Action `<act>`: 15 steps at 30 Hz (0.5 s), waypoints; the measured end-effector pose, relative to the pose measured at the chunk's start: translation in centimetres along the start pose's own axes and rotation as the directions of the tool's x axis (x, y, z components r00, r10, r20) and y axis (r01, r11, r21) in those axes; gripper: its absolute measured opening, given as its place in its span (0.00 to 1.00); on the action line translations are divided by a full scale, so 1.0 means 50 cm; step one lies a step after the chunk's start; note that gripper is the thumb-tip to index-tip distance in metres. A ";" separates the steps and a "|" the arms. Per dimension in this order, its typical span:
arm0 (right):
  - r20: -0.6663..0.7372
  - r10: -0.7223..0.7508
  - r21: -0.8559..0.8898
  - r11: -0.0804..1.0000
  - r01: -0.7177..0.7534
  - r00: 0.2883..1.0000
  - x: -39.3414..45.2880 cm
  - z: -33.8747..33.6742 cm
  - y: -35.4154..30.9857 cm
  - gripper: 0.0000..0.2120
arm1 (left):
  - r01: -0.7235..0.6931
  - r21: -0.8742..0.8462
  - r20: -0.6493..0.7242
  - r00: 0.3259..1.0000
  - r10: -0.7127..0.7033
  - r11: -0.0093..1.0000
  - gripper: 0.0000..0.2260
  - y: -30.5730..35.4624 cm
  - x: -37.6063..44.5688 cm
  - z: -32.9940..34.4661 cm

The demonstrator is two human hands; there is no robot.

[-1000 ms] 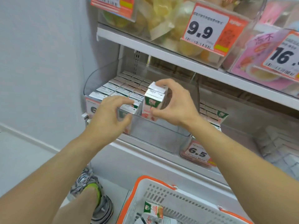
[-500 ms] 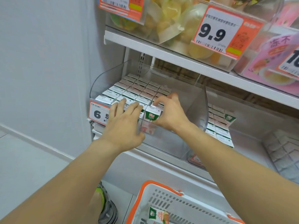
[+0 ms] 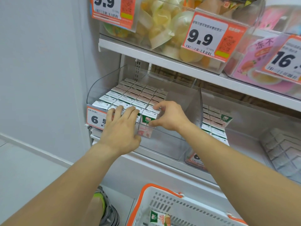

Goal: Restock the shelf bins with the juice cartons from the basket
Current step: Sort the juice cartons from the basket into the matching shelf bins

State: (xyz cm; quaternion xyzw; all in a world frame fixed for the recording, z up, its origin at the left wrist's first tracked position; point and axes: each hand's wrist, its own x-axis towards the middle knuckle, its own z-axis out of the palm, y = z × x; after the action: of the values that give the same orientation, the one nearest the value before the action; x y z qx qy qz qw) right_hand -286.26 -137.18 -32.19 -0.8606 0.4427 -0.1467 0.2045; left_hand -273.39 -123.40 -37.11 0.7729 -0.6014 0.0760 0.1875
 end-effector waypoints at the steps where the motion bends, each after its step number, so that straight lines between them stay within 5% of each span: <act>1: 0.017 -0.007 0.031 1.000 0.007 1.000 -0.010 -0.006 -0.001 0.34 | -0.003 -0.028 -0.006 1.000 0.003 1.000 0.37 0.000 -0.002 0.002; 5: -0.097 -0.078 0.134 0.987 0.090 0.992 -0.084 -0.043 -0.001 0.24 | -0.078 -0.202 -0.177 0.983 0.042 0.976 0.33 0.008 -0.014 -0.005; 9: -0.279 -0.233 0.254 0.918 0.306 0.932 -0.239 -0.068 0.019 0.09 | -0.208 -0.376 -0.440 0.898 0.023 0.903 0.15 0.052 -0.038 -0.042; 11: -0.278 -0.233 0.315 0.894 0.317 0.932 -0.324 -0.060 0.059 0.09 | -0.186 -0.513 -0.374 0.927 -0.023 0.838 0.07 0.096 -0.069 -0.045; 15: -0.060 -0.103 0.411 0.904 0.119 0.993 -0.457 0.009 0.198 0.11 | -0.064 -0.603 0.004 0.997 0.083 0.795 0.04 0.174 -0.156 0.031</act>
State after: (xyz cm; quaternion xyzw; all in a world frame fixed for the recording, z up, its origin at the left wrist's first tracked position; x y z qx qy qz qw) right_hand -305.92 -123.46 -38.98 -0.8187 0.3556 -0.2645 0.3652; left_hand -283.95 -118.74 -39.50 0.6505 -0.6267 -0.1231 0.4111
